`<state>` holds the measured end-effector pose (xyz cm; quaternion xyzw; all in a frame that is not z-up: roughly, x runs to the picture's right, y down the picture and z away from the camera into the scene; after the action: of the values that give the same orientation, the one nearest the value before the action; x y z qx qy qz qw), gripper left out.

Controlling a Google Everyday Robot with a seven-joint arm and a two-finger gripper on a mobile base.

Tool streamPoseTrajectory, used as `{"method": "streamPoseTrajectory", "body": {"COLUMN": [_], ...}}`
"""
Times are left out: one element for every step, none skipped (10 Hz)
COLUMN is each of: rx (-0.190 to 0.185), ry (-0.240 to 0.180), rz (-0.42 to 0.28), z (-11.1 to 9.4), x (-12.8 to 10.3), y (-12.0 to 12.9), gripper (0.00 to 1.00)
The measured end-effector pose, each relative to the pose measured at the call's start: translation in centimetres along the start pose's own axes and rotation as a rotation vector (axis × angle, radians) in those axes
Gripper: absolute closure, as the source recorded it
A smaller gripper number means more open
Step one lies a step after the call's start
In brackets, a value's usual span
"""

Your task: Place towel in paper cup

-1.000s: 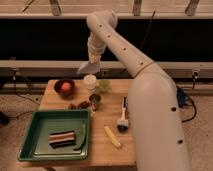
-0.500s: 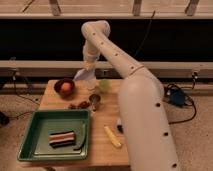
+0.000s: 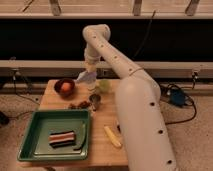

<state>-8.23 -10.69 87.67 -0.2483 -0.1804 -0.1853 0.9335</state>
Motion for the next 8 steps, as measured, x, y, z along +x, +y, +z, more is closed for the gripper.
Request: {"method": "streamPoseTrajectory", "body": {"rx": [-0.002,-0.005,-0.007,-0.007,-0.003,0.002,0.014,0.029], "ry": [-0.003,-0.004,-0.006,-0.008,-0.011,-0.015,-0.018,-0.028], "rz": [0.003,0.008,0.009,0.009,0.01,0.013,0.017,0.022], "z": [0.3,0.8,1.2,1.5,1.9,2.1,2.1,1.9], "x": [0.3,0.8,1.0,1.1,1.0,0.8,0.8,1.0], "y": [0.2,0.5,0.6,0.7,0.8,0.8,0.8,1.0], "gripper": [0.48,0.36,0.26,0.21,0.2,0.2,0.2,0.2]}}
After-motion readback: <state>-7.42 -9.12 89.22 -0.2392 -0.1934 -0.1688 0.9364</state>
